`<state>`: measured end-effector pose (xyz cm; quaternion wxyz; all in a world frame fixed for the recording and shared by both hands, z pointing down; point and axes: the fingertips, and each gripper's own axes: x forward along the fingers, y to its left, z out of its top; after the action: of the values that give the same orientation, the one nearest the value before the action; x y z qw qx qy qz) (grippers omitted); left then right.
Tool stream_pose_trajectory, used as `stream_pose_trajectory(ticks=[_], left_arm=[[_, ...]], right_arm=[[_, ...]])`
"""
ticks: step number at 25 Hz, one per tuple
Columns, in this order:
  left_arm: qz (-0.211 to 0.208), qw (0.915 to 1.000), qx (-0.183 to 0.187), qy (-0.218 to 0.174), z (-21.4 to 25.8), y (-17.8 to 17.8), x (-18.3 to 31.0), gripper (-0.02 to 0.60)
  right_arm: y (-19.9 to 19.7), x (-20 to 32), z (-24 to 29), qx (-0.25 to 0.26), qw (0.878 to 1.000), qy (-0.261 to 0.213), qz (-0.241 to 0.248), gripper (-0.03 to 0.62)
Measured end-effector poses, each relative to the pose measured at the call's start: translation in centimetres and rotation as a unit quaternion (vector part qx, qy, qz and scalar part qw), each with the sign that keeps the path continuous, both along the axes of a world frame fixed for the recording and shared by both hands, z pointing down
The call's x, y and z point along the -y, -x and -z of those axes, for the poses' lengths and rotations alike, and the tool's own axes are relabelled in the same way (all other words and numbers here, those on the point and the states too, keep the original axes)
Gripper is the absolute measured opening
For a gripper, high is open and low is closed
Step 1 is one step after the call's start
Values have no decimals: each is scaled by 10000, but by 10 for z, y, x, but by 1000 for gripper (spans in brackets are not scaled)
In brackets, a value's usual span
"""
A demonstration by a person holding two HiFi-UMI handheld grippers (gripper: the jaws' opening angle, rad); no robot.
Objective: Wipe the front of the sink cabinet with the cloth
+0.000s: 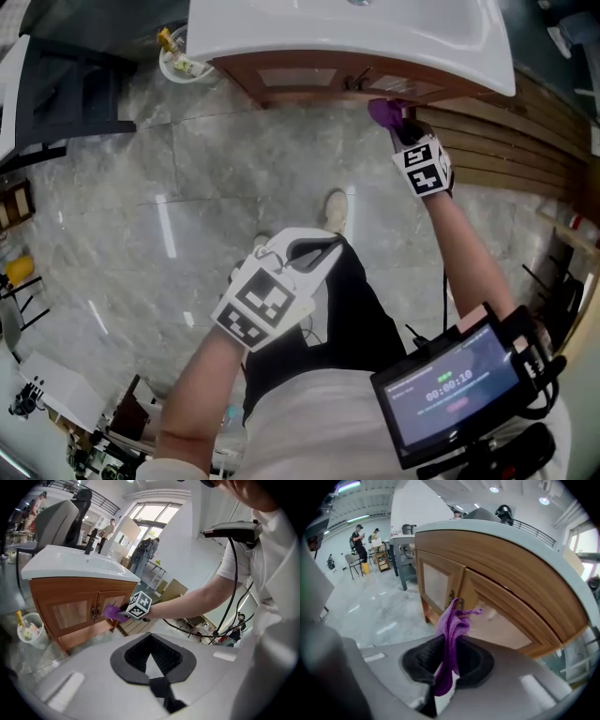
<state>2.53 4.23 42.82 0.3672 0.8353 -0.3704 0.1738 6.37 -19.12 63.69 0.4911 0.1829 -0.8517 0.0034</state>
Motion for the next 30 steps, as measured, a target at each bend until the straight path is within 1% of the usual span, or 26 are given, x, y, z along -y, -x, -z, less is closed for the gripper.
stream_pose_trajectory(ticks=[4, 9, 13, 17, 20, 23, 26, 30], left_arm=[[250, 9997, 11, 27, 1, 25, -24, 5], [584, 9983, 19, 62, 0, 51, -50, 5], [901, 9959, 23, 86, -1, 74, -66, 5], [1151, 9933, 66, 117, -3, 96, -80, 5], [1294, 9915, 62, 135, -5, 108, -88, 5], [1364, 9906, 40, 139, -11, 113, -89, 5], [1335, 9909, 13, 140, -15, 112, -86, 5], [1162, 9931, -30, 136, -15, 102, -78, 5]], right_arm=[[86, -50, -1, 216, 9974, 147, 672, 55], [185, -93, 1, 457, 9897, 177, 1349, 55], [243, -108, -2, 444, 9825, 105, 1803, 55], [289, -106, -9, 383, 9800, 6, 1954, 55], [306, -104, -18, 246, 9794, -37, 2003, 55], [309, -101, -29, 177, 9801, -29, 1978, 55], [297, -92, -36, 66, 9818, -50, 1896, 55], [268, -72, -38, -43, 9861, -99, 1661, 55]])
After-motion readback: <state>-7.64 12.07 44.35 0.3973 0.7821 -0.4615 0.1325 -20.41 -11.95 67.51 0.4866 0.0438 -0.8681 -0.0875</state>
